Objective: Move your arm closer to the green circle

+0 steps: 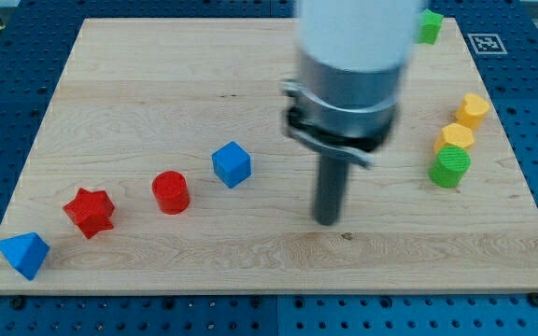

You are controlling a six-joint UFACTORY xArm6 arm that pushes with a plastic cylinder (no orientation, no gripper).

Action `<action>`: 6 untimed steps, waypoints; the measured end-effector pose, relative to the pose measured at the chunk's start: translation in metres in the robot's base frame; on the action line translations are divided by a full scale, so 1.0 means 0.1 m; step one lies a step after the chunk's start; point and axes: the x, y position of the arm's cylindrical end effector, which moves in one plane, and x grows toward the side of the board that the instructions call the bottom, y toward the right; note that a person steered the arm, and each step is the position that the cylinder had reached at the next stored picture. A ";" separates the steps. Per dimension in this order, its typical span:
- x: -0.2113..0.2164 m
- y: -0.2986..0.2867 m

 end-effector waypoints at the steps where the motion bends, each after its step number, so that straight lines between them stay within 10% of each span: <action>1: 0.00 0.81; 3: -0.21 2.11; 6: -0.59 1.69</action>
